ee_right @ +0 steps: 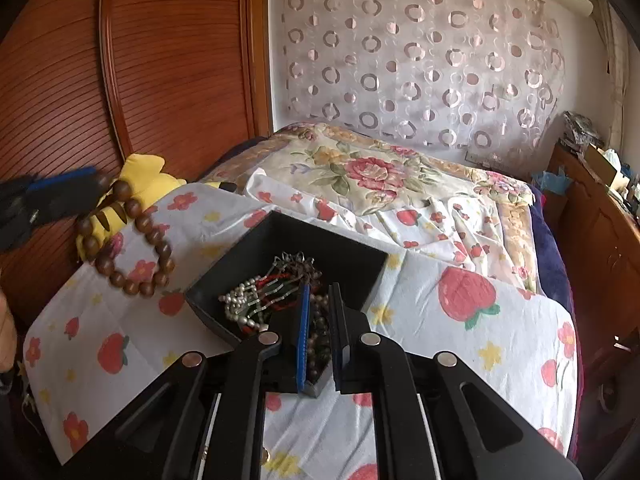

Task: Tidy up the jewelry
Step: 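Lower the wooden bracelet and green pendant into the box and open both tools, then grasp the gold ring on the sheet with the right tool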

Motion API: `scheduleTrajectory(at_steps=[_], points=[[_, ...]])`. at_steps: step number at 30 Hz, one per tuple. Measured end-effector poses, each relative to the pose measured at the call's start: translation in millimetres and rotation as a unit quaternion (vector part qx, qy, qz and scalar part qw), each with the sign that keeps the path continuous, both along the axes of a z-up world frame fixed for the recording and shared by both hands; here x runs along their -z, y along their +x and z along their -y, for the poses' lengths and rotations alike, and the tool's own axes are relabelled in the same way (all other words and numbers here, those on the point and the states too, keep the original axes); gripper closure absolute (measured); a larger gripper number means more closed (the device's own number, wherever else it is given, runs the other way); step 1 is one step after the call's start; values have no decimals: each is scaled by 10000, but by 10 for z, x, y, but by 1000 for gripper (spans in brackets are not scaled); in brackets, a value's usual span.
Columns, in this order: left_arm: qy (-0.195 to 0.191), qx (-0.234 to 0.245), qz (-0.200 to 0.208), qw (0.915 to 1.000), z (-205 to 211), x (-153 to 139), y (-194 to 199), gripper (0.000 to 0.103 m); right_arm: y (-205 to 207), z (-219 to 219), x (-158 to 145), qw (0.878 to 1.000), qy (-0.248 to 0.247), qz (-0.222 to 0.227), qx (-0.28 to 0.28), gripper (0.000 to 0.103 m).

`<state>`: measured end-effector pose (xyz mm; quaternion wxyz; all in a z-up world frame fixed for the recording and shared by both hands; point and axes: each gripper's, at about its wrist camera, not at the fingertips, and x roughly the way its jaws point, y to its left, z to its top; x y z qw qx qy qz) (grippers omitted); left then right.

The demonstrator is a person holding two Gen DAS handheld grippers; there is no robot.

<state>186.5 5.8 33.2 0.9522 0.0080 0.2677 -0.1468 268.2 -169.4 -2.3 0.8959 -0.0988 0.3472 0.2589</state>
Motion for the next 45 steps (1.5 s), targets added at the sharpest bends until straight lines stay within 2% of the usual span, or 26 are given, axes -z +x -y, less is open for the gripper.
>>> scheduleTrajectory(at_steps=[9, 18, 20, 21, 22, 24, 28, 31, 36, 41, 45], points=[[136, 8, -105, 9999, 216, 30, 343, 91, -142, 213, 104, 9999, 39, -90, 42, 92], [245, -76, -468, 9986, 360, 320, 612, 91, -405, 327, 231, 9999, 8, -144, -95, 92], [302, -121, -482, 9983, 375, 369, 598, 83, -458, 340, 261, 9998, 33, -173, -137, 92], [326, -145, -493, 9981, 377, 389, 585, 65, -477, 337, 277, 9997, 28, -191, -168, 92], [333, -148, -492, 9981, 374, 405, 560, 52, -510, 327, 301, 9996, 1, -209, -205, 92], [378, -178, -477, 9980, 356, 434, 491, 50, -568, 315, 334, 9994, -24, -222, -263, 92], [408, -238, -446, 9979, 282, 503, 295, 30, -696, 279, 424, 9987, -30, -315, -404, 92], [330, -246, -431, 9982, 207, 551, 133, 19, -779, 246, 503, 9979, -47, -415, -504, 92], [238, -275, -407, 9985, 99, 673, -112, 9, -860, 186, 626, 9963, -78, -568, -643, 92], [158, -297, -468, 9983, 12, 770, -306, 9, -917, 109, 726, 9946, -149, -689, -758, 92], [79, -271, -556, 9981, -26, 853, -419, 9, -916, 47, 755, 9935, -196, -757, -826, 85]])
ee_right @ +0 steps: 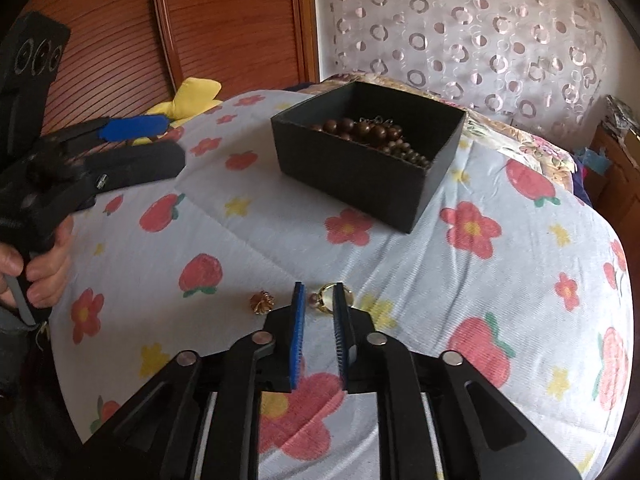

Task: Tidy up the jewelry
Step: 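Grasp the gold ring on the sheet with the right tool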

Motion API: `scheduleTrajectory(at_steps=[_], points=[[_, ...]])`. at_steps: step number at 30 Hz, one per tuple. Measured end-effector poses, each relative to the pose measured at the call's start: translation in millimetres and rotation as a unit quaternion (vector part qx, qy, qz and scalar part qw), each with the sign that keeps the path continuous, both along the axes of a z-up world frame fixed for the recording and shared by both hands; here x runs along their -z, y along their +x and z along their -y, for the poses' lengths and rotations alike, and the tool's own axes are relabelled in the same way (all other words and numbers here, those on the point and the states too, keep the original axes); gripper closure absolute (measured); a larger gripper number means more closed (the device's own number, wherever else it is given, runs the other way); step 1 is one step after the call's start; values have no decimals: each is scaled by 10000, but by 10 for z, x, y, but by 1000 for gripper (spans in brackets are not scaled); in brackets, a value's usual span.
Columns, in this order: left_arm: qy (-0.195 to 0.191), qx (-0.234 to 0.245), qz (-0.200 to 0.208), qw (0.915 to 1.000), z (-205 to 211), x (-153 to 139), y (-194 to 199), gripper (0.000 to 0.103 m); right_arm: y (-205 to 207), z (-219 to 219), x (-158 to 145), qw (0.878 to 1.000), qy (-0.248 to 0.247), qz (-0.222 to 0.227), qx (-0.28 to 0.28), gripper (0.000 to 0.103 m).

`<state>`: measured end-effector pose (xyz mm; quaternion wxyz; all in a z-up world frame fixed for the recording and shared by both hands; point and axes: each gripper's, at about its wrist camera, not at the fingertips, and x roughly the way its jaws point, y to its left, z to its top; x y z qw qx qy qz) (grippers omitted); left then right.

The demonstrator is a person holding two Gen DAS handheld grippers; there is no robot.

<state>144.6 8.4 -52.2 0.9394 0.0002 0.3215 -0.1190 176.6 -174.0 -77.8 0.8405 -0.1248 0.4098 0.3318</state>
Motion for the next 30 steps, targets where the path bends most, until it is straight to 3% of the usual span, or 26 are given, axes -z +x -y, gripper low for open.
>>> scheduleTrajectory(at_steps=[16, 30], points=[[-26, -28, -251, 9997, -65, 216, -122, 9, 37, -162, 61, 9990, -416, -1, -133, 87], [189, 589, -699, 9956, 343, 391, -79, 9, -105, 268, -98, 9994, 106, 247, 237, 92]])
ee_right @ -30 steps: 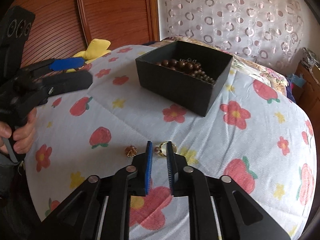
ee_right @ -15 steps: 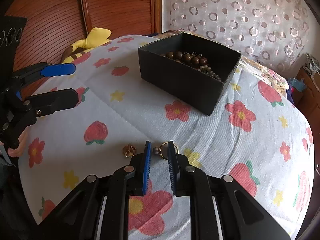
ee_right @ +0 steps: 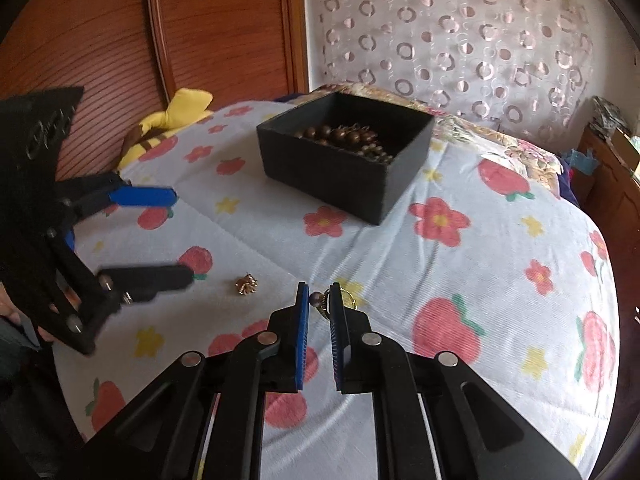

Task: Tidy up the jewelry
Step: 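Grasp the gold ring on the sheet with the right tool, then grasp the small gold flower earring with the left tool while the right tool holds the ring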

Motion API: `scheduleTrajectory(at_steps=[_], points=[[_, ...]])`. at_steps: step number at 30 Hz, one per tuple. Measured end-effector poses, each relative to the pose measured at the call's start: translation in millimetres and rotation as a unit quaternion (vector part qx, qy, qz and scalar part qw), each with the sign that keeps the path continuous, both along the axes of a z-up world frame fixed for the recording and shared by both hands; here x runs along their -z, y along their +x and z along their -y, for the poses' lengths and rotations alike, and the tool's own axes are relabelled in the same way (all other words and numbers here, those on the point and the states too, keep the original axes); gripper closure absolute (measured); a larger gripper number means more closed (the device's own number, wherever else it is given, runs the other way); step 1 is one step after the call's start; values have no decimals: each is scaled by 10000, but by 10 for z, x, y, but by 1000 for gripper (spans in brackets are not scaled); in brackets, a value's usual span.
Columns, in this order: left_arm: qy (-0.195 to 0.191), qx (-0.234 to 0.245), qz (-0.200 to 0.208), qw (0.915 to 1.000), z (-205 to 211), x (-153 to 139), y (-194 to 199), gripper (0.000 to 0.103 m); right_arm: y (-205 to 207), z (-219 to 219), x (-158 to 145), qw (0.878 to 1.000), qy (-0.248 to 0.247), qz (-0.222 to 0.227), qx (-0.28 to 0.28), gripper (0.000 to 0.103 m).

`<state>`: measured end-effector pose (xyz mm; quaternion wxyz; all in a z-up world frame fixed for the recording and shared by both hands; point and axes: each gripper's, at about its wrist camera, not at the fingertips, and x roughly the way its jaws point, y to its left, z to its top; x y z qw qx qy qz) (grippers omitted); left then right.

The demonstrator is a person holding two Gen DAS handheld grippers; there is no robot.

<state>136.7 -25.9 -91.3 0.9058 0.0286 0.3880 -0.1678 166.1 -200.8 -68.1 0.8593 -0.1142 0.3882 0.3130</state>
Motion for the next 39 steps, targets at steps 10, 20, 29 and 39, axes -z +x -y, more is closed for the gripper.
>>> scheduleTrajectory(at_steps=[10, 20, 29, 39], points=[[442, 507, -194, 9976, 379, 94, 48, 47, 10, 216, -65, 9997, 149, 58, 190, 91], [583, 670, -234, 9958, 505, 144, 62, 90, 8, 260, -64, 9996, 163, 70, 203, 91], [448, 534, -70, 9975, 421, 39, 90, 90, 63, 208, -174, 9995, 179, 166, 204, 91], [333, 183, 263, 9989, 174, -287, 252, 90, 395, -77, -551, 9983, 347, 431, 165, 91]])
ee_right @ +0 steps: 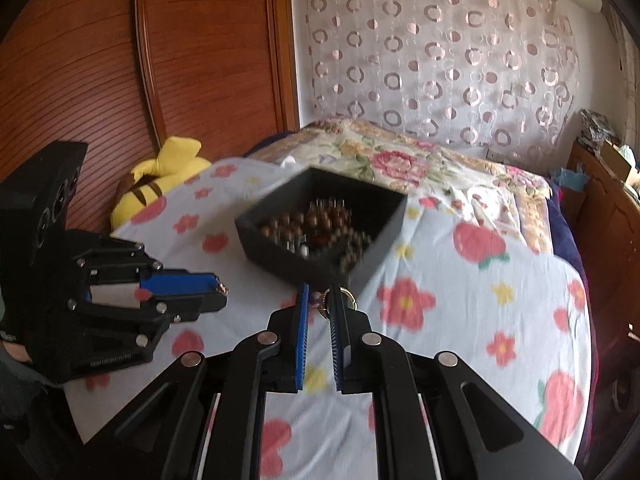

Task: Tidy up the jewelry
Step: 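Grasp the small gold flower earring with the left tool while the right tool holds the ring, then lower the ring and earring into the black box and open both tools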

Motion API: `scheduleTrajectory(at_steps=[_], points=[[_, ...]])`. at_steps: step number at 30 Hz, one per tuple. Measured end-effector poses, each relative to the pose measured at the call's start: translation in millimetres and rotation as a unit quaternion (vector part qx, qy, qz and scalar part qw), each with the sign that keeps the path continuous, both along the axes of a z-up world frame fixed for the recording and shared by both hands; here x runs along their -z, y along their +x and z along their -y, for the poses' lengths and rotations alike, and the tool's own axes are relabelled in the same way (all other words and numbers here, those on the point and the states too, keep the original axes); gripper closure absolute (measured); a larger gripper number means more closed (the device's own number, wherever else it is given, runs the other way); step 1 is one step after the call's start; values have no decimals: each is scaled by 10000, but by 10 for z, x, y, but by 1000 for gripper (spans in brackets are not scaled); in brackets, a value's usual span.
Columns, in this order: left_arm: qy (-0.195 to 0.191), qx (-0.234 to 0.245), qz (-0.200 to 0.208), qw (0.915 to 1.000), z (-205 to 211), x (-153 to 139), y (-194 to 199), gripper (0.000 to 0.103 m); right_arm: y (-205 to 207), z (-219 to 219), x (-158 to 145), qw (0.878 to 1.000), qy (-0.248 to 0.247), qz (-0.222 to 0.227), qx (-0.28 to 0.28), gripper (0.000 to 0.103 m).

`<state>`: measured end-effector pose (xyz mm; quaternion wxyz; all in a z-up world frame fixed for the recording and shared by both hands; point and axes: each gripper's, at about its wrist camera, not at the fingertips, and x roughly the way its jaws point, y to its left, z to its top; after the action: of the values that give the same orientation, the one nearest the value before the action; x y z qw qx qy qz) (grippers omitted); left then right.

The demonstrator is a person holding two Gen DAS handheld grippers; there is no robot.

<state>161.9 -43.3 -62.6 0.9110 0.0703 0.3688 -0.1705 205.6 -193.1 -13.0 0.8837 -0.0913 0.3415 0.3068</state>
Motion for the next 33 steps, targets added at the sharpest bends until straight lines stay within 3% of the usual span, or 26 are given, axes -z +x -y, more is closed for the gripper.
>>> scheduleTrajectory(at_steps=[13, 22, 26, 33], points=[[-177, -346, 192, 9991, -221, -277, 364, 90, 623, -372, -77, 9995, 63, -265, 172, 90], [-326, -461, 124, 9983, -261, -298, 605, 90, 715, -322, -62, 9990, 97, -345, 249, 90], [-269, -496, 91, 9984, -228, -272, 693, 90, 769, -265, -63, 9981, 244, -495, 271, 83], [-218, -580, 132, 9980, -183, -268, 836, 86, 722, -220, -83, 9986, 146, -361, 349, 83]])
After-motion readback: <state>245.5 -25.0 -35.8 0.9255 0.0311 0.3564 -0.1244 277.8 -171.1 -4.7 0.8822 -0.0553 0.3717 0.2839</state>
